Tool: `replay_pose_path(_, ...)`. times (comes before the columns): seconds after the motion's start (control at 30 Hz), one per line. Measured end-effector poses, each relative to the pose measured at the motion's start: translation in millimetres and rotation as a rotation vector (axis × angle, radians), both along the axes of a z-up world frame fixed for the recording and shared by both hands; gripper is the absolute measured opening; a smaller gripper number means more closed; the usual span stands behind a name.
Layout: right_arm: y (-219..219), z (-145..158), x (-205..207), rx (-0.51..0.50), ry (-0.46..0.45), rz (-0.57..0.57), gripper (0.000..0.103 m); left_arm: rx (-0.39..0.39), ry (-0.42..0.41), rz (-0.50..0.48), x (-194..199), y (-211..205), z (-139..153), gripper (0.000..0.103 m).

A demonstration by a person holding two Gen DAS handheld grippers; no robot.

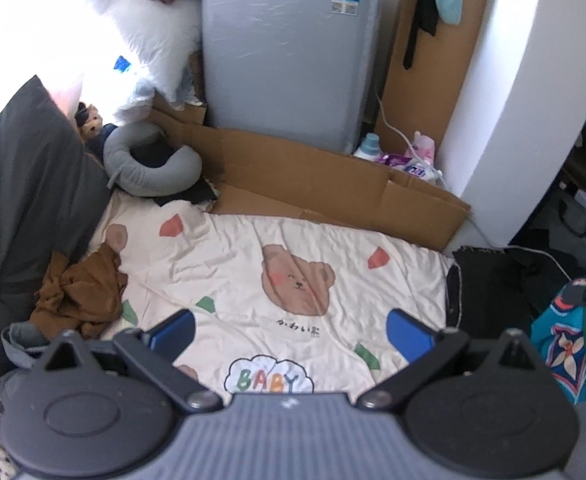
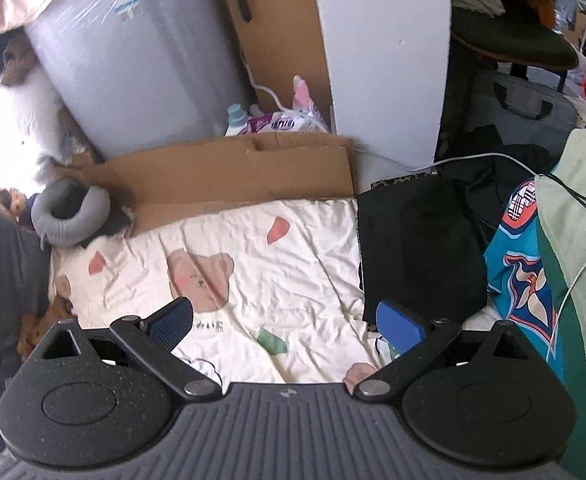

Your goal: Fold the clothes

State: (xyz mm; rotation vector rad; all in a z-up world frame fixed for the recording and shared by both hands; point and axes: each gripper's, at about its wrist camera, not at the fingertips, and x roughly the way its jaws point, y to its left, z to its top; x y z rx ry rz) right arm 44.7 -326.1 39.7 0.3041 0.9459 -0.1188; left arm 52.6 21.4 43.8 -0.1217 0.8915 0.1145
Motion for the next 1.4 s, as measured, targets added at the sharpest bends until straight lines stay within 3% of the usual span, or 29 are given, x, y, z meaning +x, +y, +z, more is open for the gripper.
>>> replay_pose_path(0.17, 13, -1, -5, -0.009, 0.007, 0.04, 0.101, -0.019, 0.036, 0.025, -7, 2, -9, 0.103)
replay_pose_path(0.57, 45, 5, -12, -0.023, 0.018, 0.181, 0.101, -0.067, 0.033, 0.06, -17, -2, -16, 0.103)
replay_pose_path(1.4, 73, -4, -30, 0.019, 0.139, 0.359, 0.101, -0.056, 0.153, 0.112, -22, -28, -33, 0.103)
